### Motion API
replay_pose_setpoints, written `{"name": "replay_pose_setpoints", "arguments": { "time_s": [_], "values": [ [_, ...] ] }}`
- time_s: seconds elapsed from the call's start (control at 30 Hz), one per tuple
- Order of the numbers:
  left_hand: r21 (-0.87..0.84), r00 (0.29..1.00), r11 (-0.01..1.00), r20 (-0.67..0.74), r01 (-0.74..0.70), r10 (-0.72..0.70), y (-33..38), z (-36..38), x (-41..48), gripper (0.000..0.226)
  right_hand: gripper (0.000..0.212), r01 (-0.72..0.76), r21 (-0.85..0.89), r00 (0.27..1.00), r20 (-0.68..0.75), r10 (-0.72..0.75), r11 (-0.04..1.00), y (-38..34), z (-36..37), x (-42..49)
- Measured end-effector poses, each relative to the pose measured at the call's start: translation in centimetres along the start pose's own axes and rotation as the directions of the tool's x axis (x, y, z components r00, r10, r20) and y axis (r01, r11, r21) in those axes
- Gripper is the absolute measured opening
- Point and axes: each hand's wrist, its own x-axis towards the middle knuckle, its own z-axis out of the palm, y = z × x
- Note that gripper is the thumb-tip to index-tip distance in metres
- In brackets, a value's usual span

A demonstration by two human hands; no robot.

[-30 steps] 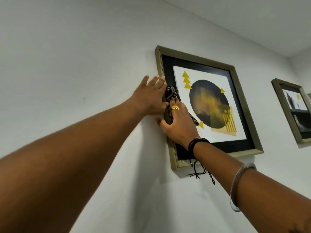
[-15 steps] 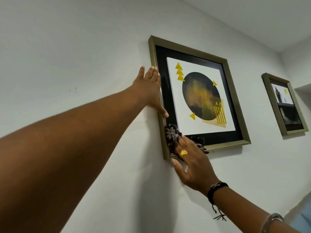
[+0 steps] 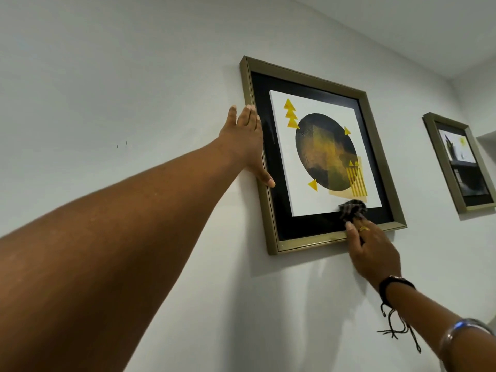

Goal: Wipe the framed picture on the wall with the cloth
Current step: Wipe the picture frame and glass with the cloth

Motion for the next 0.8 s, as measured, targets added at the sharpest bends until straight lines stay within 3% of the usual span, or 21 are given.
{"name": "replay_pose_setpoints", "arguments": {
  "time_s": [0.17,0.3,0.4,0.5,0.6,0.7,0.8],
  "values": [
    [-0.023,1.000,1.000,-0.030,-0.007,0.007,-0.1,0.4,-0.1,0.150,0.074,-0.394,0.158,0.916,0.150,0.372,0.906,-0.1,-1.1,3.3],
    [-0.030,0.999,1.000,-0.033,-0.009,0.008,-0.3,0.9,0.1,0.149,0.085,-0.432,0.169,0.900,0.137,0.413,0.886,-2.9,-0.6,3.1],
    [-0.038,0.999,0.999,-0.036,-0.004,0.003,-0.3,0.9,0.0,0.149,0.074,-0.326,0.202,0.946,0.067,0.319,0.924,-5.7,-0.5,0.7],
    [-0.022,1.000,1.000,-0.031,0.001,-0.002,-0.3,0.7,-0.1,0.150,0.059,-0.039,0.261,0.999,0.003,0.039,0.965,-9.4,-0.7,-2.9],
    [-0.020,1.000,1.000,-0.028,0.003,-0.004,-0.2,0.6,-0.3,0.151,0.048,0.186,0.311,0.982,-0.032,-0.185,0.932,-12.9,-1.4,-6.5],
    [-0.010,1.000,1.000,-0.025,0.000,0.000,-0.2,0.3,-0.4,0.150,0.050,0.196,0.371,0.980,-0.033,-0.198,0.908,-16.2,-1.6,-7.6],
    [0.012,1.000,1.000,-0.028,-0.001,0.001,-0.2,0.2,-0.3,0.149,0.052,0.075,0.479,0.996,0.002,-0.086,0.874,-17.9,-1.7,-7.5]
  ]
}}
